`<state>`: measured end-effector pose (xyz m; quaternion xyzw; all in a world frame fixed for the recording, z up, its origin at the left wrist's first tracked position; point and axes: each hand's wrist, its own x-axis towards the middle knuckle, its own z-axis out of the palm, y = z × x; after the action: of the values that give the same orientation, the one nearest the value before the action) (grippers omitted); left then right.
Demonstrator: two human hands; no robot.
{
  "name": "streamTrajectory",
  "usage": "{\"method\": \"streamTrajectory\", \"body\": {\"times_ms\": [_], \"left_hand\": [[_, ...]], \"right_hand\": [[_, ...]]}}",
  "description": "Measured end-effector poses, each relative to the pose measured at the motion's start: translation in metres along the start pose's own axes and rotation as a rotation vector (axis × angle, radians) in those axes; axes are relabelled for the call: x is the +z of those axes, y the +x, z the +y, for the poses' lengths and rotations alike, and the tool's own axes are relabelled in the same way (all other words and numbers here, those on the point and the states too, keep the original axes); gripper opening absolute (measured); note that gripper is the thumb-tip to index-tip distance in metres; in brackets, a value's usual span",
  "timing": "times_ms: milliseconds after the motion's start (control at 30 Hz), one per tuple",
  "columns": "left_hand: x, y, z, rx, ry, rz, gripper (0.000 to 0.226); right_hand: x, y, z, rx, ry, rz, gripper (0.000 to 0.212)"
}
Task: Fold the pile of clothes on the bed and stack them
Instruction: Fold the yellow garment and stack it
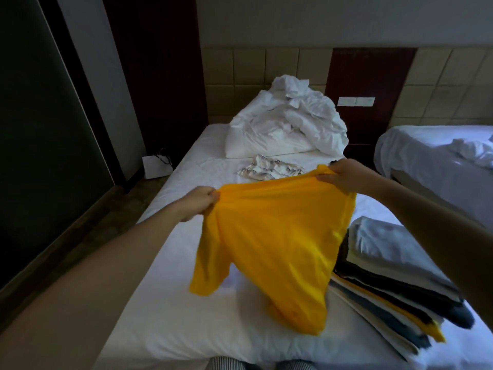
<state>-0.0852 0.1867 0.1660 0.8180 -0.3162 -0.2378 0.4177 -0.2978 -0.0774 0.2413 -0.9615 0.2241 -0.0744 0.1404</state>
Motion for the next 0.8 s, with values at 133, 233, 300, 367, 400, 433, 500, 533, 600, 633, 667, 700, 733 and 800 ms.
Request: {"method": "streamTrajectory", "body": {"times_ms": [133, 233, 300, 367, 400, 433, 500, 533, 600, 633, 667, 700, 733, 800], "left_hand": [[-0.029, 0.007, 0.011, 0.234, 0.255, 0.218, 0.024], [-0.057, 0.007, 0.024, 0.286, 0.458, 0.126, 0.031], [-0.078, 0.009, 0.033, 0.176, 0.570, -0.012, 0.029], [-0.095, 0.013, 0.035, 0.054, 0.616, -0.109, 0.034], [-0.102, 0.017, 0.035, 0.031, 0.602, -0.108, 0.035], [-0.106, 0.020, 0.035, 0.027, 0.569, -0.079, 0.034], [-0.112, 0.027, 0.037, 0.045, 0.448, -0.005, 0.031], [-0.114, 0.030, 0.039, 0.050, 0.379, 0.033, 0.030], [-0.120, 0.040, 0.045, 0.062, 0.302, 0.115, 0.027], [-0.125, 0.046, 0.050, 0.080, 0.285, 0.166, 0.025], [-0.131, 0.054, 0.058, 0.097, 0.264, 0.229, 0.022], [-0.136, 0.061, 0.069, 0.116, 0.229, 0.298, 0.021], [-0.143, 0.068, 0.080, 0.137, 0.199, 0.368, 0.020], [-0.155, 0.082, 0.100, 0.179, 0.196, 0.473, 0.021]], "right_hand": [[0.015, 0.010, 0.009, 0.048, 0.094, 0.088, 0.047], [0.011, 0.019, 0.011, 0.077, 0.190, 0.095, 0.049], [0.003, 0.025, 0.011, 0.097, 0.244, 0.087, 0.048], [-0.003, 0.033, 0.012, 0.111, 0.304, 0.075, 0.044], [-0.005, 0.038, 0.012, 0.111, 0.330, 0.074, 0.044], [-0.006, 0.042, 0.013, 0.106, 0.355, 0.072, 0.046], [-0.006, 0.052, 0.012, 0.101, 0.378, 0.052, 0.048], [-0.007, 0.058, 0.011, 0.094, 0.374, 0.031, 0.045], [-0.011, 0.072, 0.005, 0.075, 0.334, -0.014, 0.042], [-0.014, 0.081, 0.003, 0.058, 0.316, -0.008, 0.042], [-0.018, 0.092, 0.001, 0.046, 0.310, 0.028, 0.042], [-0.021, 0.103, -0.001, 0.030, 0.298, 0.093, 0.042], [-0.026, 0.112, -0.006, 0.015, 0.273, 0.187, 0.041], [-0.035, 0.129, -0.014, -0.001, 0.190, 0.391, 0.039]]}}
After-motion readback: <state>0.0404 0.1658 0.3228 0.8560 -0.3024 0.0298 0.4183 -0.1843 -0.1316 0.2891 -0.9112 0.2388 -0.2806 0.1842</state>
